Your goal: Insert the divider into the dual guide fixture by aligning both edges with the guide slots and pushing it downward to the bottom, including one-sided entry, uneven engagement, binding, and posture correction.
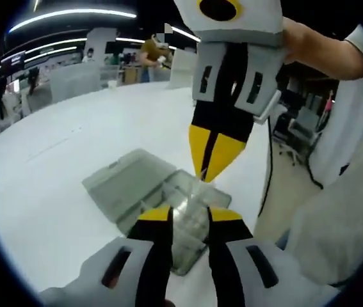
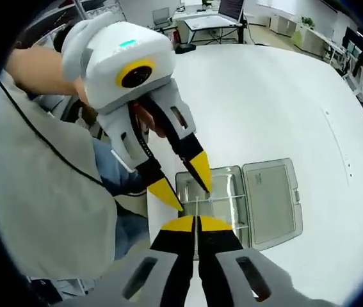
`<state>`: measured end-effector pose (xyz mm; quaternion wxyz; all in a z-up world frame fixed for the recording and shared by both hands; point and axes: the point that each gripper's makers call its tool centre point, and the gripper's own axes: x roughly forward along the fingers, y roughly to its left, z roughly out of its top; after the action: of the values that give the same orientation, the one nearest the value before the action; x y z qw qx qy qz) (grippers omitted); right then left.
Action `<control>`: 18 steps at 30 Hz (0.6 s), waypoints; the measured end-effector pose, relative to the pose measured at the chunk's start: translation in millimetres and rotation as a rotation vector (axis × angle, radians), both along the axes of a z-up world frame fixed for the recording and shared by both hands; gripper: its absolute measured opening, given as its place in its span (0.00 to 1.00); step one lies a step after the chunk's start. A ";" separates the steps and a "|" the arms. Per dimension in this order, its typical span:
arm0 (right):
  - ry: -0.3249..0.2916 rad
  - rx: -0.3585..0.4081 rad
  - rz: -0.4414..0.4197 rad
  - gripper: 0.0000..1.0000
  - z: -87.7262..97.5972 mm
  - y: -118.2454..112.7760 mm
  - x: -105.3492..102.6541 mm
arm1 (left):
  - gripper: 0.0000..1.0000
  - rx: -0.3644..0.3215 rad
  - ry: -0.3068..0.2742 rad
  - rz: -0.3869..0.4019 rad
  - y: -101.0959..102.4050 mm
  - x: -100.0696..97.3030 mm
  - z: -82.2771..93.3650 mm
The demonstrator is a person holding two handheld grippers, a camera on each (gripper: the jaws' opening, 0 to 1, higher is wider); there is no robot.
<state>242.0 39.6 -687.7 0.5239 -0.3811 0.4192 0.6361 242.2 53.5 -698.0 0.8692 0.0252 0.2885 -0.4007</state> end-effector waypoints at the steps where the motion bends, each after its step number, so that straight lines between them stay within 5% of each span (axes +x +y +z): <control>1: -0.001 -0.008 0.001 0.00 -1.2 -0.1 0.4 | 0.21 0.009 -0.007 -0.001 0.7 -0.7 0.6; 18: -0.069 -0.061 0.050 0.00 -16.2 -0.1 3.7 | 0.49 0.057 -0.056 0.026 6.3 -8.3 6.8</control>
<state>245.7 39.5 -703.9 0.5100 -0.4290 0.4106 0.6224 233.9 59.8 -691.2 0.8811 0.0576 0.2755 -0.3802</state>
